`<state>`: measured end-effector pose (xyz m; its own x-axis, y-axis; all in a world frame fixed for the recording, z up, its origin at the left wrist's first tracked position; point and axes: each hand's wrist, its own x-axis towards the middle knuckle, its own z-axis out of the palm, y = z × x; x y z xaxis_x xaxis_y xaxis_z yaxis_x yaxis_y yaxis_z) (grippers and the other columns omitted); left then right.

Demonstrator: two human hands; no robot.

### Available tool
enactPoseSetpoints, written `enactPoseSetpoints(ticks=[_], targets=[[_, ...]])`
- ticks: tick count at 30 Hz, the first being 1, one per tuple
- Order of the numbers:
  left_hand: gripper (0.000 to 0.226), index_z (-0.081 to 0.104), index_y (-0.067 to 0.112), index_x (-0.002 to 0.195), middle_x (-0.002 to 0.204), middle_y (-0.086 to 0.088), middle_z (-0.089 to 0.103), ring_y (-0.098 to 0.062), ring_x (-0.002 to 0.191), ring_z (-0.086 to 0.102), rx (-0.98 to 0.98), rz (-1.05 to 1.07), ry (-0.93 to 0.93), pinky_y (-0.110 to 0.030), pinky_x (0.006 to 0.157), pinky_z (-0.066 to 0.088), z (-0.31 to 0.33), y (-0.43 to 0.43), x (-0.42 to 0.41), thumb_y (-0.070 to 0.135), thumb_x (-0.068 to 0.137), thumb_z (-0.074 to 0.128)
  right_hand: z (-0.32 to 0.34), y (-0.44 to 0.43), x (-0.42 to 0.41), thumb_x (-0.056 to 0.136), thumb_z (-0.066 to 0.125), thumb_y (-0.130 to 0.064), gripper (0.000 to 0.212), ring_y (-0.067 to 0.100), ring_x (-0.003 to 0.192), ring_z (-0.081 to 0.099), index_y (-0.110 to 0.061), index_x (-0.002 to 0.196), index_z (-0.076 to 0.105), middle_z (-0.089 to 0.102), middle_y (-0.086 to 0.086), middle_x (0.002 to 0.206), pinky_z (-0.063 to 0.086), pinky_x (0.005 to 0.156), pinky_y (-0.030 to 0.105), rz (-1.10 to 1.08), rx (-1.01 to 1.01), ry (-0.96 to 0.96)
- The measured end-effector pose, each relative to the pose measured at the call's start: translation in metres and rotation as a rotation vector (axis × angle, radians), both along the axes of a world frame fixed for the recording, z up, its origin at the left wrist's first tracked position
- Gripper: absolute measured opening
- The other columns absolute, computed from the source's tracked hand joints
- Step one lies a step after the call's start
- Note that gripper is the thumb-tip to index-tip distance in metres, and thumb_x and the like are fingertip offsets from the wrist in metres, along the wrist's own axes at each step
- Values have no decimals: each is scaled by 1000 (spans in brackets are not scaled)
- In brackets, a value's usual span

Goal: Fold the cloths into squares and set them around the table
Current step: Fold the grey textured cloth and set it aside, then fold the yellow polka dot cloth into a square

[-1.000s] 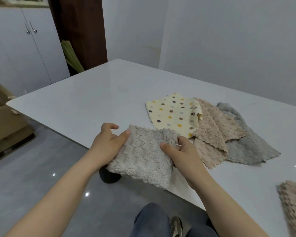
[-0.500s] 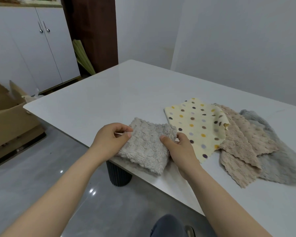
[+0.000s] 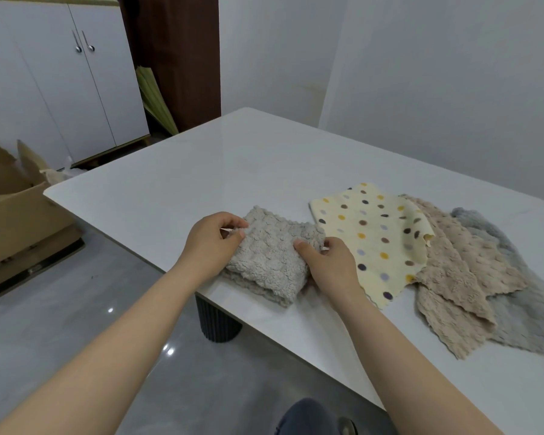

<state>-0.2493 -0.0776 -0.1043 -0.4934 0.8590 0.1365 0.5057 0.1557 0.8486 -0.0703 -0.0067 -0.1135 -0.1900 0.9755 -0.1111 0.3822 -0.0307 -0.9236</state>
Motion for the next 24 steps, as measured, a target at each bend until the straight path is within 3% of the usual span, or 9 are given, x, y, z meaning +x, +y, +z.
enactPoseSetpoints(ticks=[4,7,10,13,15,24], targets=[[15,65,23,102,103,7,64,-5,70,55,0,-7,15,-14,61,38,-1,-4,1,17,90,58,10,-2,6,83,63,-51,51,24,83,65,-10,112,51,66,5,94,54,72,38,22,116,-227],[18,62,25,108,115,5,60,-8,96,58,0,-8,63,-20,77,44,2,-9,3,25,91,57,18,-7,20,90,57,-46,57,15,79,60,-7,129,48,63,-1,82,45,72,30,23,196,-269],[19,60,27,110,116,6,55,-8,107,52,15,-27,184,-24,88,42,12,-14,11,26,91,55,28,-15,36,92,56,-40,33,8,71,57,-14,114,57,58,-8,79,43,63,26,65,287,-297],[20,61,25,110,113,11,55,0,100,48,46,-77,235,-6,80,34,24,-19,28,24,91,56,35,-18,51,90,59,-37,21,17,73,65,-19,102,62,63,-7,84,50,64,30,91,296,-278],[19,62,25,109,111,13,58,3,97,49,66,-105,236,-1,78,33,31,-21,41,23,91,57,39,-19,62,88,60,-33,14,18,73,66,-21,95,63,64,-7,83,54,65,36,97,295,-265],[18,65,27,105,105,18,63,6,99,55,98,-228,139,-13,87,44,44,-28,111,23,90,58,59,-26,130,87,60,-24,7,8,65,65,-27,92,64,66,-10,78,52,63,29,97,342,-323]])
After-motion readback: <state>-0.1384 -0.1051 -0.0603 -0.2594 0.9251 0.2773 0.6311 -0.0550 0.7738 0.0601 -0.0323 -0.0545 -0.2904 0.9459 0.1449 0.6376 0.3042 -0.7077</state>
